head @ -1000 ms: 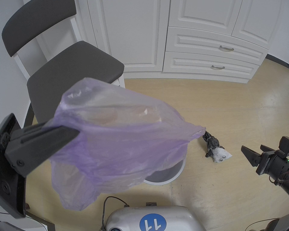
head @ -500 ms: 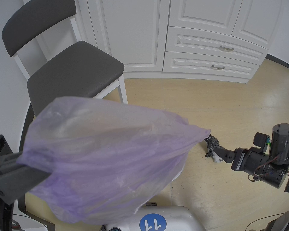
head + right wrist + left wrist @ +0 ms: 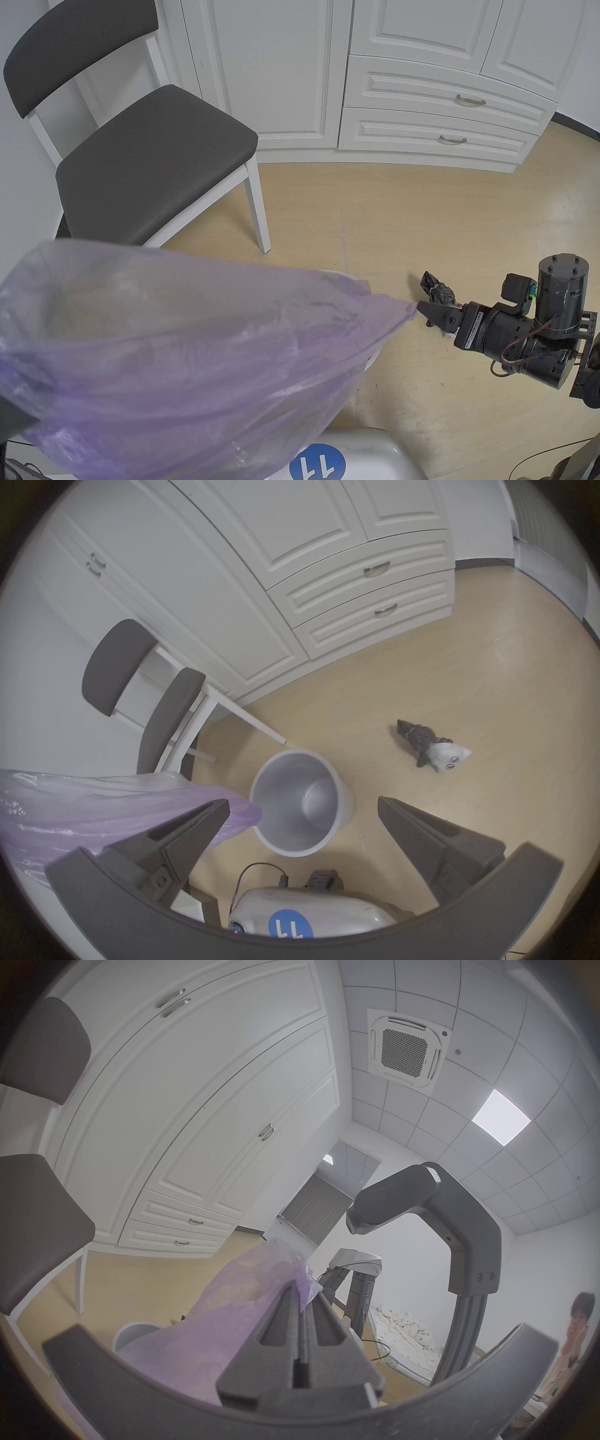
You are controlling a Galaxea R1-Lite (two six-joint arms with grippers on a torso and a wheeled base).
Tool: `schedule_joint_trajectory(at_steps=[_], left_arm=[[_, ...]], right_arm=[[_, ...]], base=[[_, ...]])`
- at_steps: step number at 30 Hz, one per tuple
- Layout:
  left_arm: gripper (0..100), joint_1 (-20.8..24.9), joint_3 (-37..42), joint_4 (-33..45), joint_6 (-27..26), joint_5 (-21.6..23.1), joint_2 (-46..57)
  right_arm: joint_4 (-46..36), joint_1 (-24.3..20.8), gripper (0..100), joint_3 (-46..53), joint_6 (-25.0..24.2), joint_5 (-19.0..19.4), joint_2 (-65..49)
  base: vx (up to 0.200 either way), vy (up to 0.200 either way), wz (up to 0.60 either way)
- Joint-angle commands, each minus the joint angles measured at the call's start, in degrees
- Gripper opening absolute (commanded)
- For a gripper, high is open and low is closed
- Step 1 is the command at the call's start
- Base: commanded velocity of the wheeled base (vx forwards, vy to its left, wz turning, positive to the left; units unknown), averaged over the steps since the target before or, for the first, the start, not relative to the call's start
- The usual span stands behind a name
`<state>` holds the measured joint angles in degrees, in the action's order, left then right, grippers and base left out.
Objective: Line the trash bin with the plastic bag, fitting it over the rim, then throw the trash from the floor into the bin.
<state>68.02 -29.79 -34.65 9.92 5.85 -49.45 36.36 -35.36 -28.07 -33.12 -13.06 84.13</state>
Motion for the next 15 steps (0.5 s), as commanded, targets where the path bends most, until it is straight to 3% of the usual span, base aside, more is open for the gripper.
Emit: schedule_joint_trajectory(at_steps=[1,11,15], left_arm=[[0,0.97,0.17,-0.07,0.01,0.04,0.05],[0,0.88,0.35,-2.27,0.18,0.04,-1.53],[0,0.71,0.26,-2.44,0.18,-0.05,-1.53]], right_arm=[[0.2,-1.37,100,0.92,-0.01,0.22,1.13],[-1.21,-4.98,100,2.94,1.31,0.4,-3.0],[-5.6,-5.42,100,4.34,6.49,1.28,-7.4]], base=[[0.0,0.0,0.0],[0.0,0.0,0.0],[0.0,0.0,0.0]])
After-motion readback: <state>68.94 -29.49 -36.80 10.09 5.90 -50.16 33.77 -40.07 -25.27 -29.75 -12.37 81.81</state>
